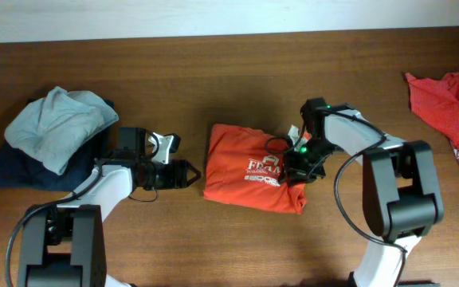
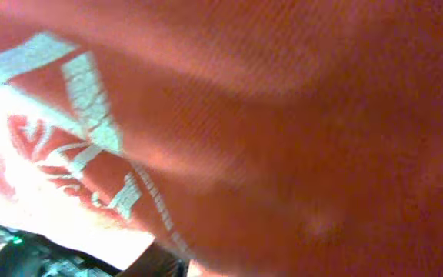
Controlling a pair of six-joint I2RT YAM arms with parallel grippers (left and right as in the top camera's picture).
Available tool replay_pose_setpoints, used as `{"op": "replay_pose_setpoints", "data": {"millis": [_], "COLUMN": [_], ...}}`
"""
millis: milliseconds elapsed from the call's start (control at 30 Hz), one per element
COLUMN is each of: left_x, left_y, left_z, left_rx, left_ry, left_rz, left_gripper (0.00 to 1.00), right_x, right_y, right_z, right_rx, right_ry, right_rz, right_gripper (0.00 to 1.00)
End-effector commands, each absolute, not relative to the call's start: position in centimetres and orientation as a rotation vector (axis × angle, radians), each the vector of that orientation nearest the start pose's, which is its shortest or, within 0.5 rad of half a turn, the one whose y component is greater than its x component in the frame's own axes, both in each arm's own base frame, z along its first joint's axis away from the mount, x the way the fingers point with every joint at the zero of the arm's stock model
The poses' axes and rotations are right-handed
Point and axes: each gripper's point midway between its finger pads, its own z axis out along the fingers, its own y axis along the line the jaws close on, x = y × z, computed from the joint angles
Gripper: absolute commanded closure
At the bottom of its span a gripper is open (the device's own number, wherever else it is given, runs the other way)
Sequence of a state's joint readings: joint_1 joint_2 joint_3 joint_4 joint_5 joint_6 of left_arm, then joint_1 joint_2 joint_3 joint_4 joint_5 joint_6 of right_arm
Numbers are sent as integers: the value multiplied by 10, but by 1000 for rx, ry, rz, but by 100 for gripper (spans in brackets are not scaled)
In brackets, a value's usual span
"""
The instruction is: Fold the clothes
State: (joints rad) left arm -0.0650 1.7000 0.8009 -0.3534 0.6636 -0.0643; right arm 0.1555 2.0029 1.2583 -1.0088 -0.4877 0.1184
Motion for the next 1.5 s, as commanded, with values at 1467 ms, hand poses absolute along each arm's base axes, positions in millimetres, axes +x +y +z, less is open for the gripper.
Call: {"op": "replay_pose_setpoints", "data": {"millis": [1467], "left_x": [254], "left_y": [-147], "left_z": [-2], "left_rx": [-186], "left_ry": [2906], "left_rz": [-1269], "left_gripper": [28], "right_x": [277], "right_y": [249], "right_z": [-5], "right_rx": [-40], "right_ry": [3296], "right_rz": [749], "right_gripper": [82]}}
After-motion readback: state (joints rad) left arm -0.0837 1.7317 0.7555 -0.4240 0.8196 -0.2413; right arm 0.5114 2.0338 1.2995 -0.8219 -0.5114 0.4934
